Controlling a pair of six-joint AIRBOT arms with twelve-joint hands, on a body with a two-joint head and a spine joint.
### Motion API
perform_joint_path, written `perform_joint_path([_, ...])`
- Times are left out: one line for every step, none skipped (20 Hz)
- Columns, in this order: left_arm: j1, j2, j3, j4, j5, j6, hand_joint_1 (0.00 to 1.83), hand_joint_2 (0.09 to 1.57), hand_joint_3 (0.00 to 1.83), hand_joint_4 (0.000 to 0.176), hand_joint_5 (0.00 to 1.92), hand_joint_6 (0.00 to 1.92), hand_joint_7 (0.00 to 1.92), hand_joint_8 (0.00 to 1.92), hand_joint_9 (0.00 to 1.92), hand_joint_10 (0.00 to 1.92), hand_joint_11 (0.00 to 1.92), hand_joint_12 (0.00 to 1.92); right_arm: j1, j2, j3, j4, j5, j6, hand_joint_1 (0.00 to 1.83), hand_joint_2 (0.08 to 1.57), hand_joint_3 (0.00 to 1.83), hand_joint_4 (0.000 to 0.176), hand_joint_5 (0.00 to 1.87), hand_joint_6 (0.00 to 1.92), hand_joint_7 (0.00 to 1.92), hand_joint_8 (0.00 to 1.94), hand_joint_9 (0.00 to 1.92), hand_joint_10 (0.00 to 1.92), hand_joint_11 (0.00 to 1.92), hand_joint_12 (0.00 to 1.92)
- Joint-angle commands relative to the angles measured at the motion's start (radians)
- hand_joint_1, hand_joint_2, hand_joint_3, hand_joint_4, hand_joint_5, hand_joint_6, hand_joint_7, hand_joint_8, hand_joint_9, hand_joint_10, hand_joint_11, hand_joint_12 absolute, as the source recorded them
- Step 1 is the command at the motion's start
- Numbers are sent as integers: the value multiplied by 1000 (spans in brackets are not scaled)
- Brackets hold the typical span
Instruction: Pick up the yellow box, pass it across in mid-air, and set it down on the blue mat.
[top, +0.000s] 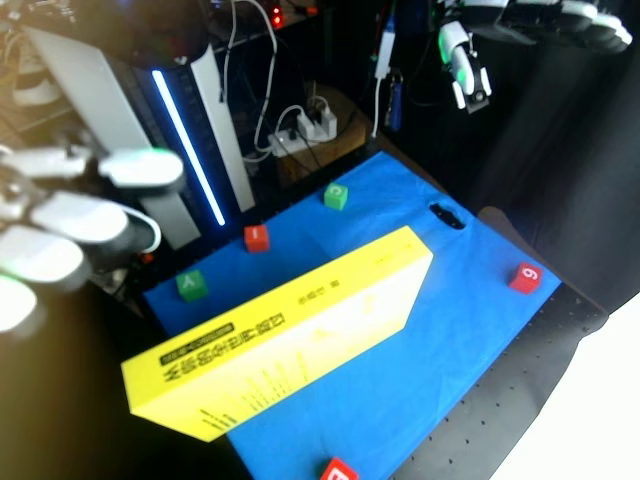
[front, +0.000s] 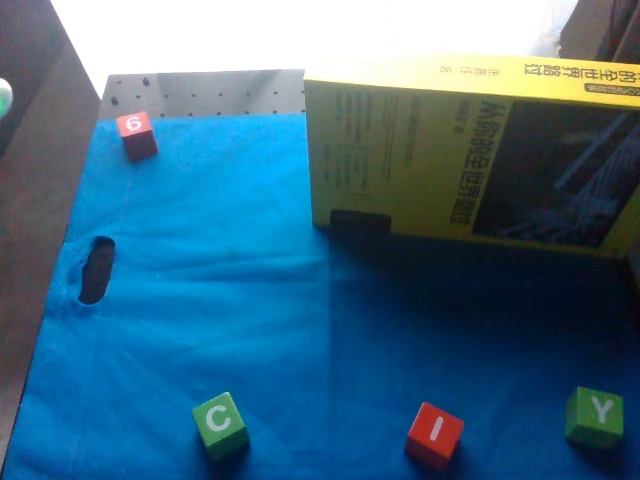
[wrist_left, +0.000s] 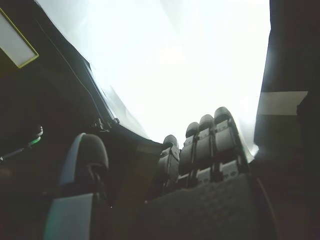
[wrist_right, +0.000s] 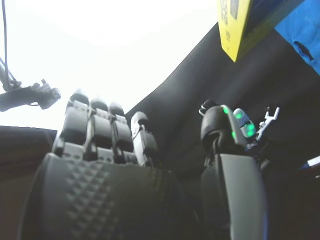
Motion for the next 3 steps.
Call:
perform_joint_path([-17,6,0,27,-127,9,709,1153,2,176,0,0,0,0,10,1,0,15,3,9,-3,22,174,1,572,1219,0,148,0,0,0,0,101,15,0,684])
perform_joint_path([-37,7,-3,47,-127,26,717,1176,10,176,0,0,0,0,54,15,3,5,-1,13,-6,21,191,1,620,1215,0,150,0,0,0,0,106,12,0,698])
perform_joint_path([-61,7,-3,72,-127,39,625,1211,7,158,0,0,24,1,159,16,61,41,-1,14,-7,19,202,1,600,1232,0,159,210,44,23,2,92,3,0,561])
